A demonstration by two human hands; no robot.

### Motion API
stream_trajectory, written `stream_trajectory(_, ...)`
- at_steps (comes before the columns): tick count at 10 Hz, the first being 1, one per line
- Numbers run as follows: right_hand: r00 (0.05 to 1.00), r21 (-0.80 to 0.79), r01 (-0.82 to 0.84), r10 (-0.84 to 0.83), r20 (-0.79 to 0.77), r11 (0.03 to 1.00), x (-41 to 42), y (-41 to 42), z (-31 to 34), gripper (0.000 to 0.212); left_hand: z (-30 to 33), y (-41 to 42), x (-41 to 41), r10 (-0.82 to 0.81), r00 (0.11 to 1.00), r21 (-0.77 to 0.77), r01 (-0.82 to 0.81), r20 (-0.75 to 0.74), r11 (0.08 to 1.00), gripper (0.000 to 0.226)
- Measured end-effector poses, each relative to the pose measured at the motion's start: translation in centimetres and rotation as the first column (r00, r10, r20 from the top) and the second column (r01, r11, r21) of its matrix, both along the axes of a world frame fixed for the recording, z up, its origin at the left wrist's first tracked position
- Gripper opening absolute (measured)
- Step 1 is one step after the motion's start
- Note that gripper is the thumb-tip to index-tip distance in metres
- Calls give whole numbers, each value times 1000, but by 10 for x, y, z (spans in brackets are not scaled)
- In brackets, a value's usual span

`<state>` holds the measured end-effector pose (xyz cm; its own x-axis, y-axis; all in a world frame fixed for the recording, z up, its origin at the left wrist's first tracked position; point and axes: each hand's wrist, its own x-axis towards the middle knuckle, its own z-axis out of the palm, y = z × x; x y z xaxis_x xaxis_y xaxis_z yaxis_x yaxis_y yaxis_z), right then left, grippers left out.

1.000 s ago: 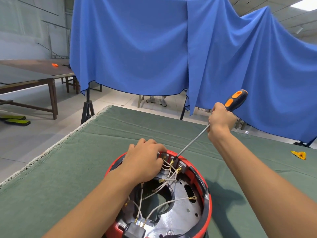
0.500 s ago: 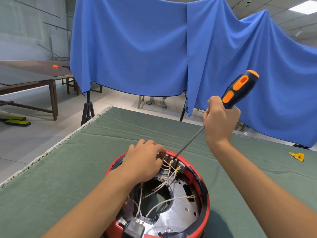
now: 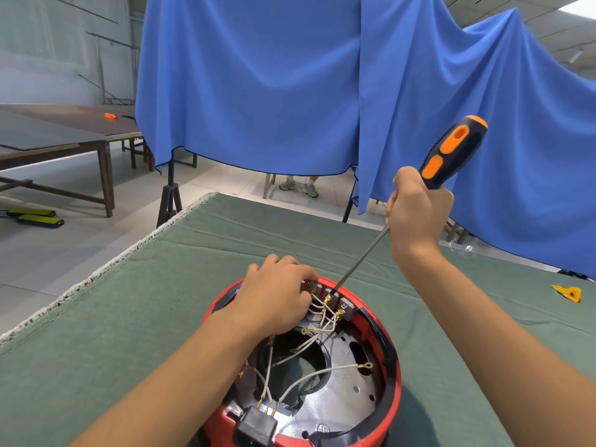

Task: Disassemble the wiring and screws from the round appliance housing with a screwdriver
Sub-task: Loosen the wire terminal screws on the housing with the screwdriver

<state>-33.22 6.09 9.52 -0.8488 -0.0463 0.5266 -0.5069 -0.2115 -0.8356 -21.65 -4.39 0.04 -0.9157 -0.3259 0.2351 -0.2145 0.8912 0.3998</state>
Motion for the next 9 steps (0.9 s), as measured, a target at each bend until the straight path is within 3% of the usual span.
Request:
stream_trajectory(2, 988, -100, 28, -12, 156, 995, -12, 10, -3, 28, 0, -1, -1, -1, 1000, -8, 1, 5, 1000, 41)
stream_trajectory(4, 998, -85, -64, 62, -24, 994, 8, 14, -6, 29, 0, -2, -2, 4, 1000, -4, -4, 5, 1000, 41)
stream_trajectory(6, 991, -44, -99, 94, -97, 994, 21, 12, -7, 28, 0, -1, -1, 3, 1000, -6, -3, 5, 1000, 42)
stream_trajectory(7, 995, -38, -79, 76, -60, 996, 14, 9, -4, 26, 0, -1, -1, 2, 1000, -8, -2, 4, 1000, 42)
stream_trajectory(9, 979, -25, 51, -45, 200, 998, -21, 4, -3, 30, -2, -1, -2, 6, 1000, -20, -6, 1, 1000, 42)
